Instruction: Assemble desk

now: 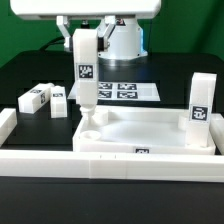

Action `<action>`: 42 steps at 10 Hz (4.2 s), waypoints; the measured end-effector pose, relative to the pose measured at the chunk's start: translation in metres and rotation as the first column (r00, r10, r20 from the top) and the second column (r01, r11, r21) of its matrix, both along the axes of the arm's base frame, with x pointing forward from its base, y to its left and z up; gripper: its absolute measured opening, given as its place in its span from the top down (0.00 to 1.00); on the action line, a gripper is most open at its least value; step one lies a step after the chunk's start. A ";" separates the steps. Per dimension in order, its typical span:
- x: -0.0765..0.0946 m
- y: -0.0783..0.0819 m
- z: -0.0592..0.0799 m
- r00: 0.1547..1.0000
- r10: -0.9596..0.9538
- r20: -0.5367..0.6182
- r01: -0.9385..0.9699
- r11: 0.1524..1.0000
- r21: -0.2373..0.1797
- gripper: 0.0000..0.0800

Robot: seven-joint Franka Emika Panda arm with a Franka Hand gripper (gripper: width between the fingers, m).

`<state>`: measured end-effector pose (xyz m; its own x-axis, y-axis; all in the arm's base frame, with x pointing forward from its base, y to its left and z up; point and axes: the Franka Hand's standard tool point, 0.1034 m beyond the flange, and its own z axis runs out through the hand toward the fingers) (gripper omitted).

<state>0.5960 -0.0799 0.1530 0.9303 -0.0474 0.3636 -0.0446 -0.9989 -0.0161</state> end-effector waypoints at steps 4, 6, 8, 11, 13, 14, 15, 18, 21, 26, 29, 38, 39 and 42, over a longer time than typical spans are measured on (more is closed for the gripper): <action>0.007 0.010 -0.005 1.000 -0.012 -0.008 0.012 1.000 0.009 0.64; 0.007 0.009 -0.008 1.000 -0.013 -0.007 0.013 1.000 0.006 0.64; 0.005 0.008 -0.022 1.000 -0.015 -0.015 0.015 1.000 -0.002 0.64; 0.004 0.004 -0.025 1.000 -0.020 -0.018 0.020 1.000 -0.005 0.64; 0.004 0.004 -0.027 1.000 -0.020 -0.020 0.020 1.000 -0.005 0.64; 0.006 0.004 -0.028 1.000 -0.020 -0.020 0.020 1.000 -0.006 0.64; 0.006 0.005 -0.030 1.000 -0.019 -0.022 0.019 1.000 -0.006 0.64; 0.005 0.004 -0.036 0.999 -0.019 -0.031 0.019 1.000 -0.006 0.64; 0.004 0.006 -0.039 1.000 -0.018 -0.010 0.018 1.000 -0.021 0.64; 0.001 0.002 -0.045 0.994 -0.015 0.104 0.024 0.995 -0.092 0.64; 0.001 0.002 -0.045 0.995 -0.015 0.102 0.025 0.996 -0.091 0.54; 0.004 0.000 -0.011 0.996 -0.024 0.089 0.029 0.998 -0.052 0.19; 0.005 -0.001 -0.008 0.997 -0.026 0.078 0.030 0.999 -0.044 0.19; 0.001 0.003 -0.013 0.999 -0.028 0.026 0.028 0.999 -0.016 0.19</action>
Offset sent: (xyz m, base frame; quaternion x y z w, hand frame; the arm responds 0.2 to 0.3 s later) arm 0.0000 0.0000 0.0000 0.0000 0.0000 0.0000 1.0000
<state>0.5974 -0.0768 0.1395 0.9191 -0.0668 0.3883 -0.0722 -0.9974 -0.0008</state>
